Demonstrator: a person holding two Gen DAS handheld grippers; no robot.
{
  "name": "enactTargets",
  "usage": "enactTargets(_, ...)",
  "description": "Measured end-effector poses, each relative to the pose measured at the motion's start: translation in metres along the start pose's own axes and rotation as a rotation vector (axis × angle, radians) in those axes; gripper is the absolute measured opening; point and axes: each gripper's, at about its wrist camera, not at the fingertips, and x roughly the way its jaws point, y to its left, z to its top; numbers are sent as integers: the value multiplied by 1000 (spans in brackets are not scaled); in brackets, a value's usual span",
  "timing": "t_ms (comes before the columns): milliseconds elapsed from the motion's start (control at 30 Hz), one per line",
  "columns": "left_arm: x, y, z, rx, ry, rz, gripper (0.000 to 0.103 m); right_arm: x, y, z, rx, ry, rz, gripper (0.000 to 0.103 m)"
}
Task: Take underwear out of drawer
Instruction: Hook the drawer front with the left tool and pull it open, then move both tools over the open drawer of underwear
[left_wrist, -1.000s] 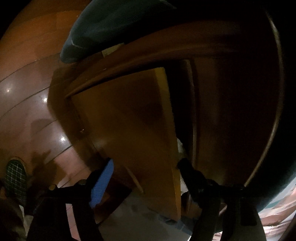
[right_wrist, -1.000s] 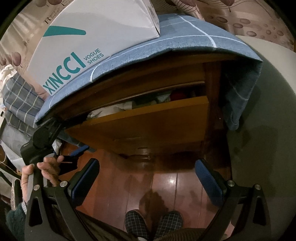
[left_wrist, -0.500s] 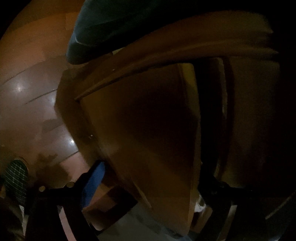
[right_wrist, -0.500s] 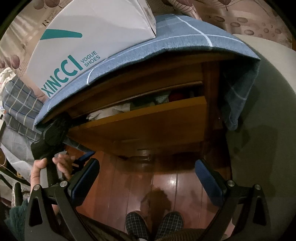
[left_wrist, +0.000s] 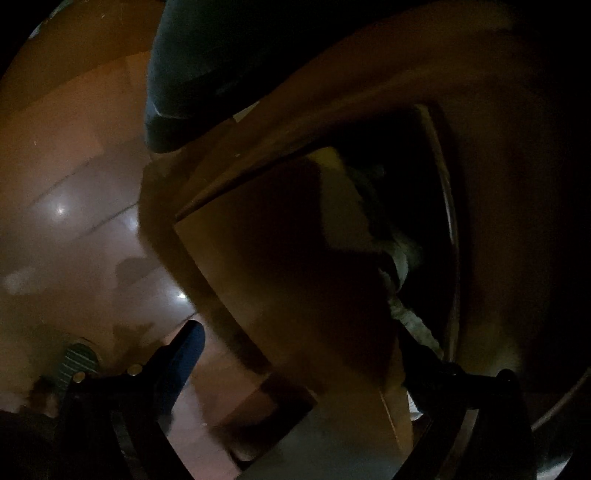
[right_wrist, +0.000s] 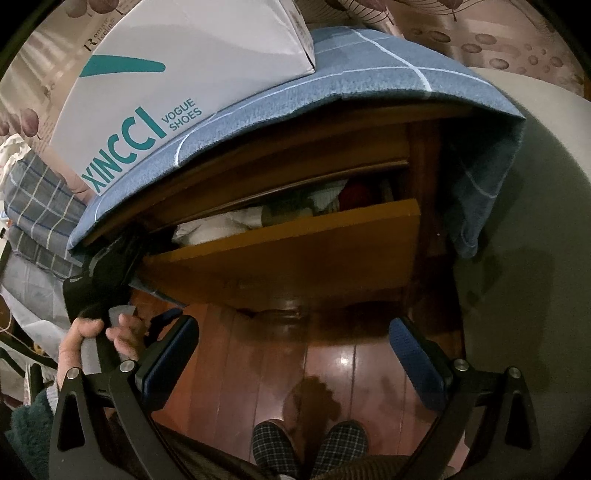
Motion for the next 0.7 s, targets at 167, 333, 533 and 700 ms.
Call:
enactTargets(167,-8,1,-7,87,34,61,101,-1,2,-2,-4,-7,-7,102)
enactTargets(333,-17,1,-15,185,71,140,101,-3,2,-2,-1,-13,-13,102)
enactTargets(533,-19,-2,-21,270,106,232,102,-5,2,-1,-4,-17,-27,102)
enactTargets(700,-36,-6,-27,335,117,305,102,-5,3,1,-5,-19,-33,102)
